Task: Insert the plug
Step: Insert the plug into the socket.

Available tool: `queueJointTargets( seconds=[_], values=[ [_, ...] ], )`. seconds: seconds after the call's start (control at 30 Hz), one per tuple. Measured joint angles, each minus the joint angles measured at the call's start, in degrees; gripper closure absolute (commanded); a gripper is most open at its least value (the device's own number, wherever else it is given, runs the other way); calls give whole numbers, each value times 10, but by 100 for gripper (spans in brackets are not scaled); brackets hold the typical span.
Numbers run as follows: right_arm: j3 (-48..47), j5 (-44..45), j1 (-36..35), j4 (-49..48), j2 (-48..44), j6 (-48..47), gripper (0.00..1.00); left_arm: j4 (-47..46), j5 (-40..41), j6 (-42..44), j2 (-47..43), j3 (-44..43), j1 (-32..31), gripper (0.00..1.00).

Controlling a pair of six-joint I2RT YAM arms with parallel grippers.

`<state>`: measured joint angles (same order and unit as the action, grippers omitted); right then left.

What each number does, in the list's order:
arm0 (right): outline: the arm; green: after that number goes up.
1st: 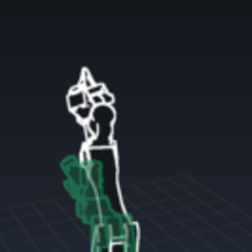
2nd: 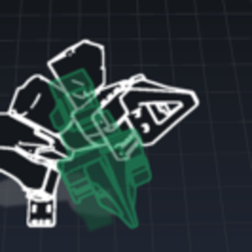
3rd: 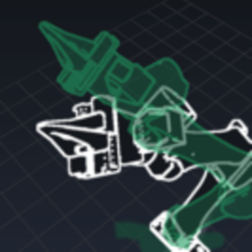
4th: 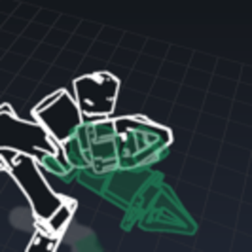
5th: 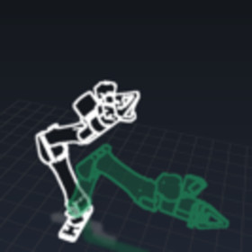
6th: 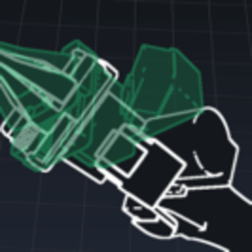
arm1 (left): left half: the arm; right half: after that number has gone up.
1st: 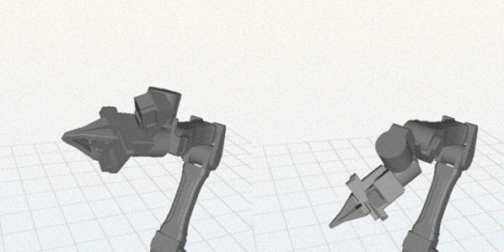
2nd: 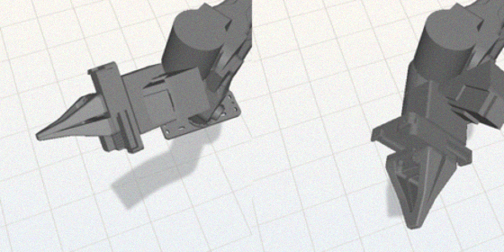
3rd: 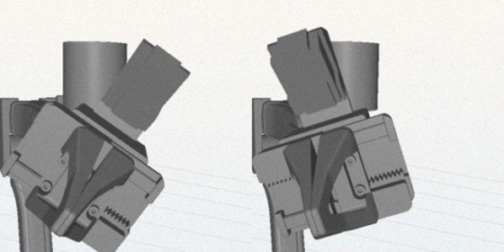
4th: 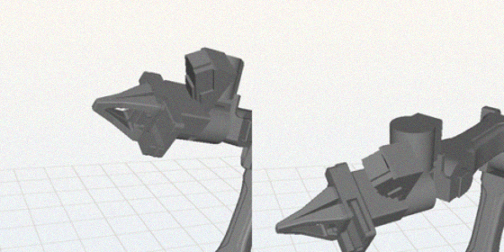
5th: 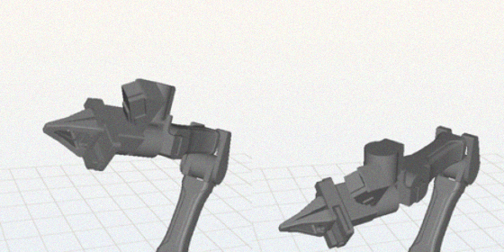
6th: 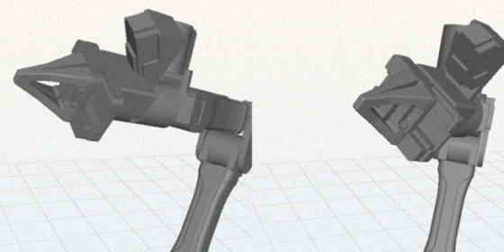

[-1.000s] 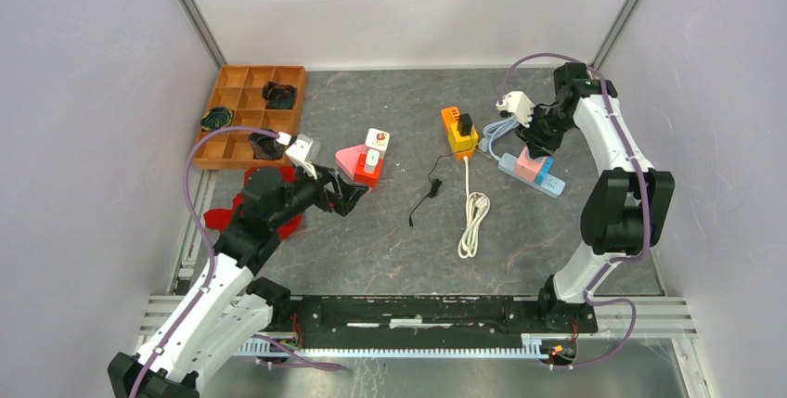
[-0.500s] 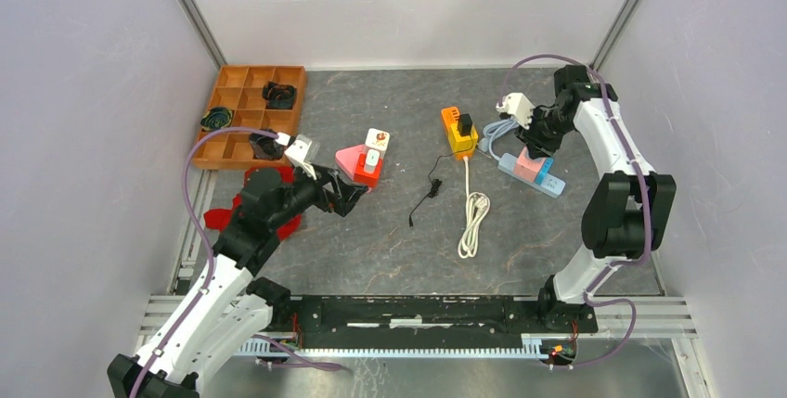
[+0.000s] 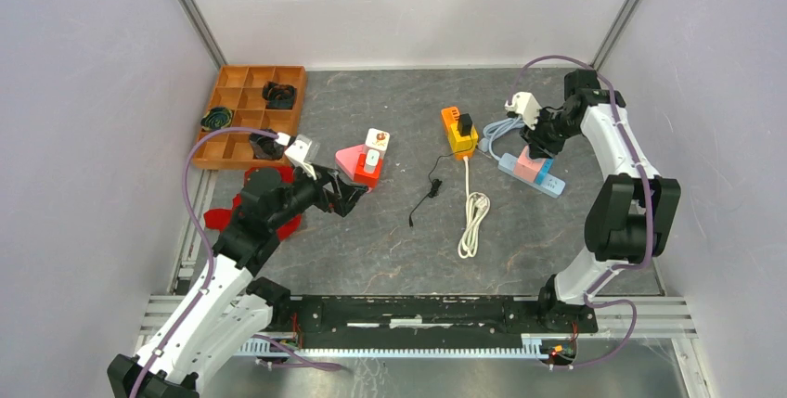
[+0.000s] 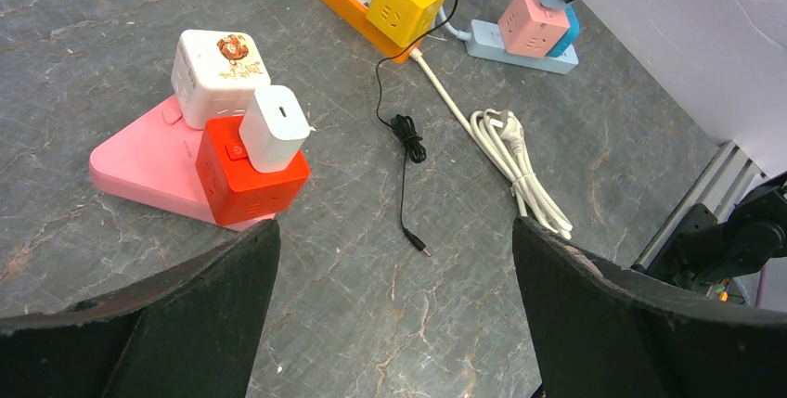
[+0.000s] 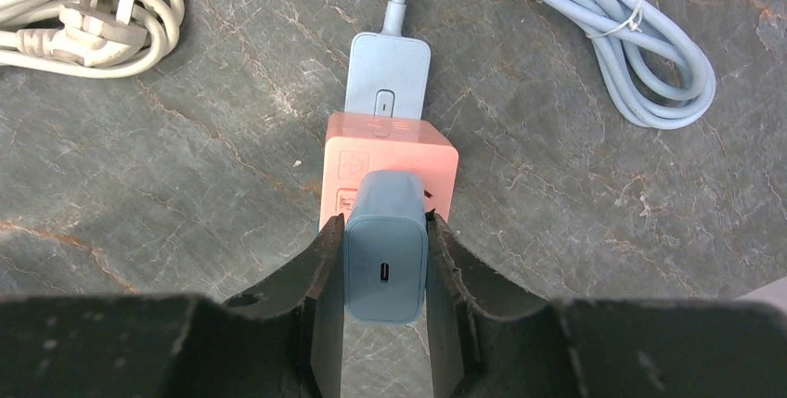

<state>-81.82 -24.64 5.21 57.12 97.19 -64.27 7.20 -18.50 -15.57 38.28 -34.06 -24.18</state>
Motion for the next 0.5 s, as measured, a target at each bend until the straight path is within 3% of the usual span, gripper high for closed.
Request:
queueJointTargets(
  seconds=[0.5],
  values=[
    [33,-76,47,-38,-1,7,100,0,-9,0,3,0,0,0]
  ],
)
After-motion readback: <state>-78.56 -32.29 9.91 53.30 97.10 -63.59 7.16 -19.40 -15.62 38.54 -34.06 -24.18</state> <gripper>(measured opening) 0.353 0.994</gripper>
